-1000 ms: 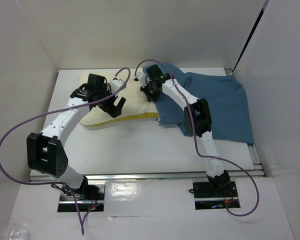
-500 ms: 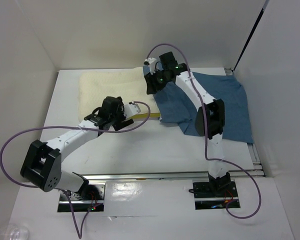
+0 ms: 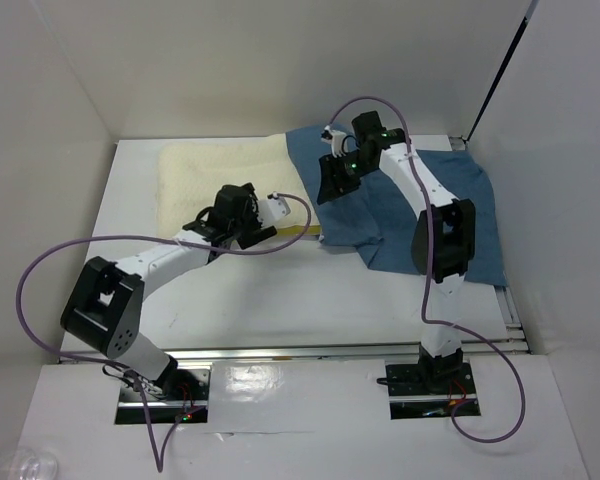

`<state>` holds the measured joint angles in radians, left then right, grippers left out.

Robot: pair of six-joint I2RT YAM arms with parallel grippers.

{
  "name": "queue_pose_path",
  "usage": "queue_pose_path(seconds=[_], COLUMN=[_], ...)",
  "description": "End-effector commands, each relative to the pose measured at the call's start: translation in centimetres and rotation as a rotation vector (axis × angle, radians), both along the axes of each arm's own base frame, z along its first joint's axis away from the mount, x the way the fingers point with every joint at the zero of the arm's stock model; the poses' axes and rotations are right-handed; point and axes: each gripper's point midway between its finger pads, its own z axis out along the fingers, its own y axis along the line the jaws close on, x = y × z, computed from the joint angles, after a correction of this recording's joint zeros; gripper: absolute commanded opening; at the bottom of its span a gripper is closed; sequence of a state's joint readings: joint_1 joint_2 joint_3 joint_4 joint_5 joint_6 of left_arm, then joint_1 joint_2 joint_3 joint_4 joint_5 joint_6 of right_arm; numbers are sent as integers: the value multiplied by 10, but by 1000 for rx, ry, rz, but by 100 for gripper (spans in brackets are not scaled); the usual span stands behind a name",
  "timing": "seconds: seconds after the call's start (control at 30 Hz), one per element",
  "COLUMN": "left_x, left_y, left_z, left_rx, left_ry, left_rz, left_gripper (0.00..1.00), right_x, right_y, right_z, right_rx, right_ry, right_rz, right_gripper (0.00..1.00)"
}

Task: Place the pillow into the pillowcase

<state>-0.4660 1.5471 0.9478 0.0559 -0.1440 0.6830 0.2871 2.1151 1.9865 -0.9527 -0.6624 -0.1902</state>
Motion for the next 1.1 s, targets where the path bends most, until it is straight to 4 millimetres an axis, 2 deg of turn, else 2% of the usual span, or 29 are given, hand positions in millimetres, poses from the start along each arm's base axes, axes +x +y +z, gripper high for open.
queue_pose_path(seconds=[0.0,0.03,0.17,0.23,0.3,0.33,0.37,0.43,0.47,0.57,0.67,0.8,0.87,1.07], left_x=[-14,-26,-51,-70,-76,-77,-81,-80,-77,-68,-56,-29,-16,3], left_y=[-17,-13,-16,-11,-2,2,12,19,27,35,37,42,40,28], left_z=[31,32,36,22,13,16,6,1,-6,-14,-14,-16,-23,-46], left_rx=[-131,-138,-204,-173,-151,-142,-107,-60,-23,27,44,80,92,107], left_ry=[45,81,170,234,247,223,221,183,170,122,65,-26,-57,-48], left_rz=[-51,-45,-48,-49,-14,-12,14,22,47,70,81,154,161,140], left_gripper=[100,100,100,100,100,100,100,100,100,100,100,100,100,100], right_x=[-7,-8,-5,-4,-2,-2,0,2,-1,-1,-4,-7,-8,-14], right_y=[-9,-8,-10,-10,-9,-8,-8,-7,-7,-5,-2,-2,-3,0], right_z=[39,40,40,43,42,43,43,46,46,43,45,47,43,40], right_rx=[49,57,64,67,67,74,75,78,83,90,90,87,84,79], right_ry=[-41,-39,-37,-46,-46,-43,-46,-57,-46,-34,-34,-22,-12,8], right_rz=[-18,-13,-18,-18,-18,-13,-13,-13,-8,-3,6,6,5,14], right_gripper=[55,55,55,55,55,55,55,55,55,55,55,57,58,61])
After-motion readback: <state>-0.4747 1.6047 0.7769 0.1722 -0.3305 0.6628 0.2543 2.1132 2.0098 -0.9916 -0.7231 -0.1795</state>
